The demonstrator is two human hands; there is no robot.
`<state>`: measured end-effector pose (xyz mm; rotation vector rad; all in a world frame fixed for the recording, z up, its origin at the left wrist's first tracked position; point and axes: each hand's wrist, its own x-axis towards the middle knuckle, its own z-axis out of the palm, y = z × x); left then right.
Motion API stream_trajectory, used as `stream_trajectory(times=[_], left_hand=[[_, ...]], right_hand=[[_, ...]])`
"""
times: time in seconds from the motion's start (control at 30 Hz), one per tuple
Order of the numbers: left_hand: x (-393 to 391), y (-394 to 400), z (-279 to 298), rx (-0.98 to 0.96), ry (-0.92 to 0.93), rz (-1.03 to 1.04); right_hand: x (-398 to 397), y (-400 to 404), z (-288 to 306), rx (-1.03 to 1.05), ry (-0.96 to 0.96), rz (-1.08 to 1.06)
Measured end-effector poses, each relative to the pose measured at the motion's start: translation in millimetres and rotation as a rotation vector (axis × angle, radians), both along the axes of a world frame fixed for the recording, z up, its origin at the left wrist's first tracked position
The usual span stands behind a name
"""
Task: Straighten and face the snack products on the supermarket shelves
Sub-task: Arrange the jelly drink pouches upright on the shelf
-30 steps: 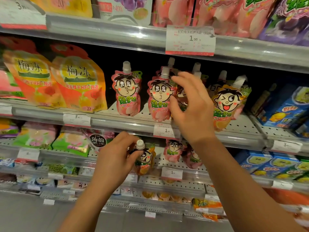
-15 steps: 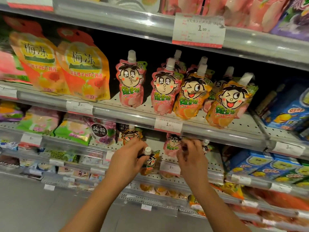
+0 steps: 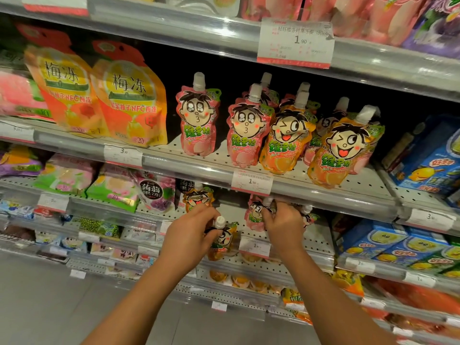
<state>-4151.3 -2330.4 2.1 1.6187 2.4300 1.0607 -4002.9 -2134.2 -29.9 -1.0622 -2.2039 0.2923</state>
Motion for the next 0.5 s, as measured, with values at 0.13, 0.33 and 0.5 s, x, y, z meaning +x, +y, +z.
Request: stream_trajectory(times=[0.13, 0.33, 0.5], left_hand=[[1.1, 0.5, -2.2, -0.006, -0.001, 0.004], [7.6, 8.2, -6.6, 0.006, 0.032, 0.062], [19.9, 25.2, -18.0, 0.033, 0.125, 0.124]], right_hand=[[3.1, -2.8, 2.3, -0.046, -0.038, 0.035], [43.4, -30.5, 1.5, -0.110, -0.027, 0.081], [82.2, -44.8, 0.9, -0.178, 0.086, 0.058]])
